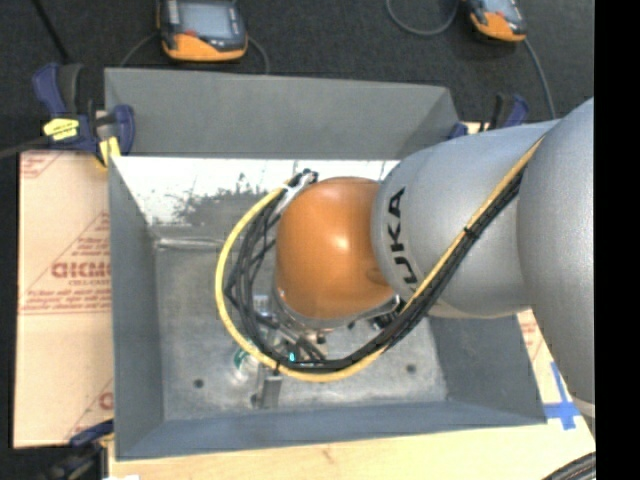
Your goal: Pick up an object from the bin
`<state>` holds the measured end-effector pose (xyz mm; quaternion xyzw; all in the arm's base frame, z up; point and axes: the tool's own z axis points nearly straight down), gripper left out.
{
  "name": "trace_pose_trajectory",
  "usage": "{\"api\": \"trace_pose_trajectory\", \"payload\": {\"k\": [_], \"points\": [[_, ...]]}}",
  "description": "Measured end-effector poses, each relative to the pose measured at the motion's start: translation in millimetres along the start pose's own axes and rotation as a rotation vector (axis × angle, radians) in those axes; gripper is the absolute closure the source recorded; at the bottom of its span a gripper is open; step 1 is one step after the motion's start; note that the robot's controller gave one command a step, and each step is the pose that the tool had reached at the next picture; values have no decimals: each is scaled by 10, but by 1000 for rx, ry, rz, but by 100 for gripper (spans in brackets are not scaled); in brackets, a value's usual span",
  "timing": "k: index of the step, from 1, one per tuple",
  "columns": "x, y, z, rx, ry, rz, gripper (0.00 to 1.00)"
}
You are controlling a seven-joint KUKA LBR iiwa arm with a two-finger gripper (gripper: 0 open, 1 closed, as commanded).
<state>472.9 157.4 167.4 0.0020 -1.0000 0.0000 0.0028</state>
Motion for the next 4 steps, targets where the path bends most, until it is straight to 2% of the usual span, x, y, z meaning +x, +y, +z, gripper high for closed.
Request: {"api": "trace_pose_trajectory", "payload": {"k": [1, 2, 3, 4], "points": [[-537, -689, 926, 3, -2, -222, 0], [-417, -503, 970, 2, -3, -319, 0], [-423, -502, 965, 0, -4, -314, 100], [-420, -501, 967, 0, -3, -314, 0]]}}
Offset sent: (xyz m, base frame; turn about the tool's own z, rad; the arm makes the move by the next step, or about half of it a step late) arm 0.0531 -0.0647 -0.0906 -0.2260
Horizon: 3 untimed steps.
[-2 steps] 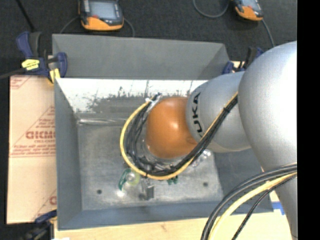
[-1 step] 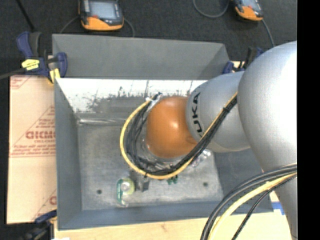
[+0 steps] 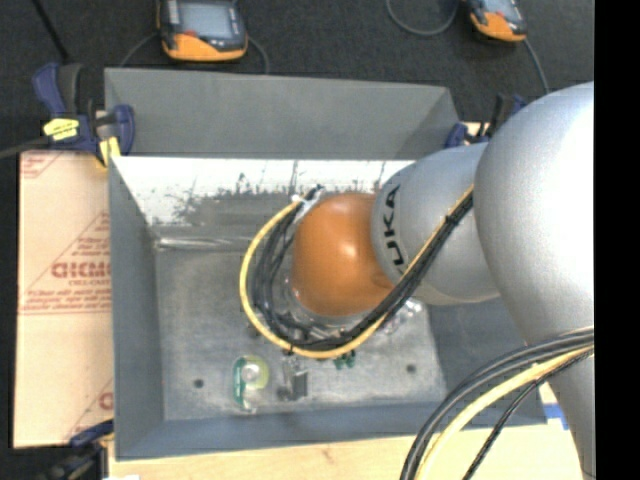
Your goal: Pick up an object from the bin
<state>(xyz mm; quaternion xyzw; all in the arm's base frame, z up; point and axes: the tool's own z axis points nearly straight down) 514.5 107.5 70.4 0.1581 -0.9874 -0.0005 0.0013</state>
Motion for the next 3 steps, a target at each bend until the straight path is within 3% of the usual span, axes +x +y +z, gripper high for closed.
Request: {"api": "trace_pose_trajectory", "payload": {"k": [1, 2, 3], "points": [[156, 499, -13, 1, -13, -6, 0], [171, 478, 2, 0, -8, 4, 100], [185, 300, -1337, 3, -13, -10, 100]]}}
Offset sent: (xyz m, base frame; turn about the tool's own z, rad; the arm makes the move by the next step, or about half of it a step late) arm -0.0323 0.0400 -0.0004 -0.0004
